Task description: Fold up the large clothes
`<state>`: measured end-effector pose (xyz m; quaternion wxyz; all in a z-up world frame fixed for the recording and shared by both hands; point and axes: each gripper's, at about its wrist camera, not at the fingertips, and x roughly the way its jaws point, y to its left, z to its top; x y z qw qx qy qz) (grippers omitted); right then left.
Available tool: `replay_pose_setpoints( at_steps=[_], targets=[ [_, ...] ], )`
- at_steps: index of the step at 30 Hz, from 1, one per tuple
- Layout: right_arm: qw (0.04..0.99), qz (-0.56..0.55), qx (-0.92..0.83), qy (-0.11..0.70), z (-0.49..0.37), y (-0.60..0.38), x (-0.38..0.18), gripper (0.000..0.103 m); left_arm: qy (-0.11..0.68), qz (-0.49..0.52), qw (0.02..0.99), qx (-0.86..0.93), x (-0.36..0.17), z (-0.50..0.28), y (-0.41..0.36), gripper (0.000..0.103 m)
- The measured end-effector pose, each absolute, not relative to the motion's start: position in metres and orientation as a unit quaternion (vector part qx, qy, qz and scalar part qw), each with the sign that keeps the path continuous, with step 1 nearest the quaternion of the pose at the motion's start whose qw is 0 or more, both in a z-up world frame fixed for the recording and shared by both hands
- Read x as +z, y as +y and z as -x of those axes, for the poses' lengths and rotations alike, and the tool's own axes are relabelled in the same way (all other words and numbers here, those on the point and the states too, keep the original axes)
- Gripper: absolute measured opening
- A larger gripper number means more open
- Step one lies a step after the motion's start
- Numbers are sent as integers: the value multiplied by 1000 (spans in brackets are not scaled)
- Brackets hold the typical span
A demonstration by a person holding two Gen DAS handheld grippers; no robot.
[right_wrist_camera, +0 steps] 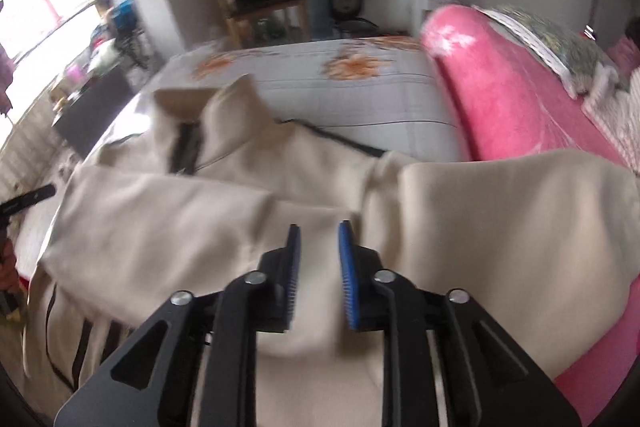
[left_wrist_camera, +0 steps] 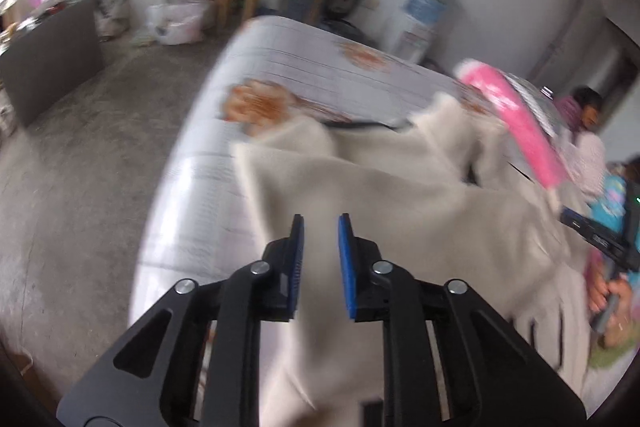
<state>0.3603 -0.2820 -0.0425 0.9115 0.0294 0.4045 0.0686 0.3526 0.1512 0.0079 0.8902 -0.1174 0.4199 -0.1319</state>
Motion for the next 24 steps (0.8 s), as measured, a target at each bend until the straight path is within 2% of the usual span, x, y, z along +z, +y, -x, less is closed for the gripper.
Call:
replay_pose_setpoints(
  at_steps=[1,4,6,11,15,18,19,21,24],
  targets=[
    [904,-19,90,418,-357,-272,-48,23,432,112,882,-150,6,-346,142,25],
    [885,12,83,457,-354,-260,-73,24,485,78,859,-147,-19,-331,119,25],
    [885,8,73,461,-349,-266,-83,24,471,59,871,-128,-26,-321,115,26],
    [878,-7,52,477,-340,-265,-69,25,461,22,879,-115,-19,-310,111,27],
    [890,-6,71,450,-344,-244,-56,32,460,3,882,-100,-17,-309,102,46],
    [887,19,84,454,-345,-218,-70,38,472,-26,876,-99,-29,-310,89,70],
    [883,46,75,461,-345,-207,-80,43,470,-40,877,-97,-31,-308,84,73],
    [890,101,53,441,-338,-193,-85,43,469,-70,876,-84,-31,-304,75,75],
    [885,95,45,454,-326,-194,-75,44,469,-77,876,-75,-20,-298,70,78]
  ],
)
